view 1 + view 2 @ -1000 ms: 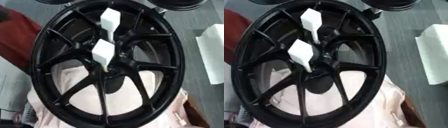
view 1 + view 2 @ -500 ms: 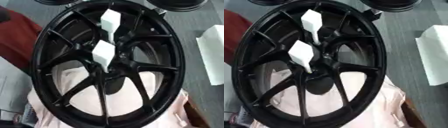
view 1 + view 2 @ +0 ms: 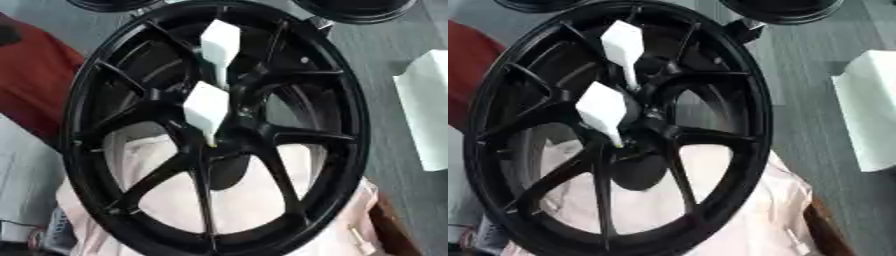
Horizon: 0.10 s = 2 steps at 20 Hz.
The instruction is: Pull the pin out of the wheel hub.
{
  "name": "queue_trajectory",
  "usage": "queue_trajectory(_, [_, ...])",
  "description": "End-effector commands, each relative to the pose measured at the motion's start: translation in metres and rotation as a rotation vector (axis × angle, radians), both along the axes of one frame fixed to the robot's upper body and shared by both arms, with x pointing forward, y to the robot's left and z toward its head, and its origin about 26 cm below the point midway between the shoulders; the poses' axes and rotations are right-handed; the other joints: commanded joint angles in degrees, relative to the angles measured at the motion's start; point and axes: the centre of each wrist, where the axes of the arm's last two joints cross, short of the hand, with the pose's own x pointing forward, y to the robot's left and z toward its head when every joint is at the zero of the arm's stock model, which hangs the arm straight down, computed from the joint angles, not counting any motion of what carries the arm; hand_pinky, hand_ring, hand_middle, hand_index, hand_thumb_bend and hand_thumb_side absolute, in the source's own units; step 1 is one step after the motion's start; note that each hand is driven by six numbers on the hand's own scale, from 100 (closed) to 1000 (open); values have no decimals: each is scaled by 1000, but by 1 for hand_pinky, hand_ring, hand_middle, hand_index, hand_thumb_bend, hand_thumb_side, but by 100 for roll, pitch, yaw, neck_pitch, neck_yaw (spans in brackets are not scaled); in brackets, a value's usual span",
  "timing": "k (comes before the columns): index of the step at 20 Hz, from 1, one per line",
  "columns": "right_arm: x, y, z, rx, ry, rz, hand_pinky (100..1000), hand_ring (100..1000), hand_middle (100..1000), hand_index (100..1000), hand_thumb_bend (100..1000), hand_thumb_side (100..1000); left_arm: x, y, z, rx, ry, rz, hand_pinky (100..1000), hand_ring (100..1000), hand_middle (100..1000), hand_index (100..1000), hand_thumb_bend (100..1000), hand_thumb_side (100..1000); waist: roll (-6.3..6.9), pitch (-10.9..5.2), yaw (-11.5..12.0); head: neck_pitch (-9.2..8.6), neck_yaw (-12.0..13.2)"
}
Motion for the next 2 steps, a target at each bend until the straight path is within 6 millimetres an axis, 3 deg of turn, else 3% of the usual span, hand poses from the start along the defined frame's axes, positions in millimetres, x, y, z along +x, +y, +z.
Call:
queue_trajectory(1, [0, -1, 4, -22, -7, 6, 783, 827, 744, 843, 100, 527, -3, -2, 8, 8, -35, -13, 665, 601, 545, 804, 100, 769, 8, -149, 5, -54, -23])
queue_trajectory(2, [0, -1, 4, -22, -8, 6, 782, 826, 744, 843, 100, 527, -3, -2, 8, 9, -35, -14, 665, 602, 545, 804, 100, 768, 11, -148, 6, -56, -23])
